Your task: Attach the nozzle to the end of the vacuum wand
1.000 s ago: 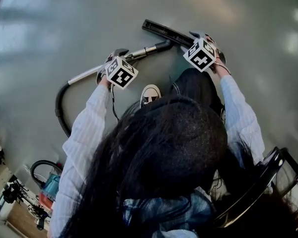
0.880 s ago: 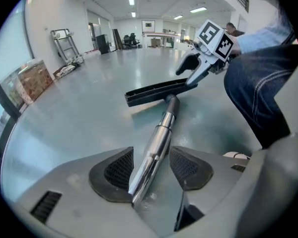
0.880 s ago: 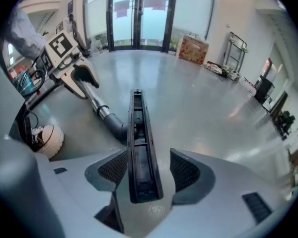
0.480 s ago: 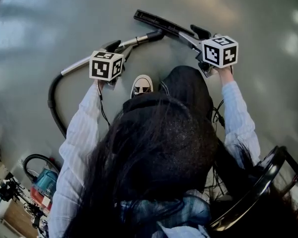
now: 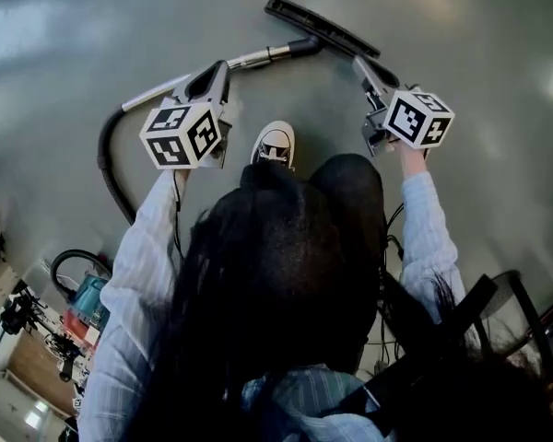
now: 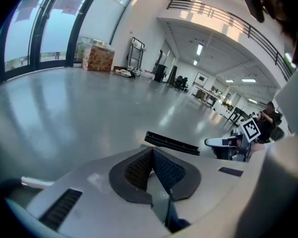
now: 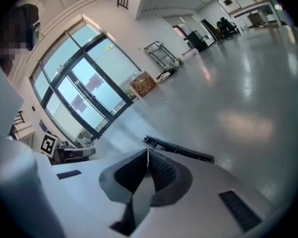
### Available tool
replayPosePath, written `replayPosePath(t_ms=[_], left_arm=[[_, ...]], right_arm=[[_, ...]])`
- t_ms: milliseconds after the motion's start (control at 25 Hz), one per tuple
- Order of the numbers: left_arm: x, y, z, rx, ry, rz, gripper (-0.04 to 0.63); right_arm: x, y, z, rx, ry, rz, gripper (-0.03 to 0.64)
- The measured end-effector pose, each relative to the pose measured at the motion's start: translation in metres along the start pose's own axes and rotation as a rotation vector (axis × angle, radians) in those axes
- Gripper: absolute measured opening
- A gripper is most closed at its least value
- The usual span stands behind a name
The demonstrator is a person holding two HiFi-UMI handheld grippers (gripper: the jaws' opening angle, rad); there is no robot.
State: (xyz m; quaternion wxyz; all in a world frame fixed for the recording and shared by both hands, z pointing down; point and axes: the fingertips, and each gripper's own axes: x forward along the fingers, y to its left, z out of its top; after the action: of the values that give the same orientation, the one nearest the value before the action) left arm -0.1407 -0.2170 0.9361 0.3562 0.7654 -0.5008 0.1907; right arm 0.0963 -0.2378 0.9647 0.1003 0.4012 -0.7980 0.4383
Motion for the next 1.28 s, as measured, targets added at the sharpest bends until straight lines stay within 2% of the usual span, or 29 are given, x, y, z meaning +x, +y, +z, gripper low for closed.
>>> replayPosePath(t_ms=[120, 200, 320, 480, 600, 800, 960, 1120, 1280], left_arm=[[-0.023, -0.007, -0.002, 0.116, 0.084, 0.009, 0.006], [-0.034, -0.012, -0.001, 0.137, 0.119, 0.008, 0.006], [-0.048, -0.018, 0.006, 0.109, 0.146, 0.008, 0.005], [-0.075, -0.032, 0.030, 0.049, 0.126, 0.031, 0.005], [-0.110, -0.056, 0.053, 0.084, 0.127, 0.024, 0.005], [-0.186, -0.091, 0.097, 0.045, 0.153, 0.017, 0.005], [-0.244, -0.112, 0.134, 0.011, 0.169, 0.029, 0.005], [-0.295, -0.146, 0.174, -0.056, 0.142, 0.018, 0.005], [-0.338, -0.191, 0.208, -0.068, 0.110, -0.007, 0.005]], right_arm=[[0.001, 0.015, -0.013, 0.042, 0.056, -0.038, 0.012], [0.001, 0.031, -0.011, 0.085, 0.067, -0.052, 0.011], [-0.002, 0.059, 0.000, 0.147, 0.059, -0.068, 0.009], [-0.015, 0.108, 0.030, 0.172, 0.040, -0.079, 0.009], [-0.039, 0.151, 0.050, 0.155, 0.041, -0.092, 0.009], [-0.100, 0.226, 0.083, 0.165, 0.048, -0.103, 0.009], [-0.153, 0.283, 0.115, 0.133, 0.059, -0.102, 0.009], [-0.217, 0.334, 0.147, 0.132, 0.047, -0.099, 0.009], [-0.282, 0.380, 0.178, 0.111, 0.028, -0.094, 0.009]])
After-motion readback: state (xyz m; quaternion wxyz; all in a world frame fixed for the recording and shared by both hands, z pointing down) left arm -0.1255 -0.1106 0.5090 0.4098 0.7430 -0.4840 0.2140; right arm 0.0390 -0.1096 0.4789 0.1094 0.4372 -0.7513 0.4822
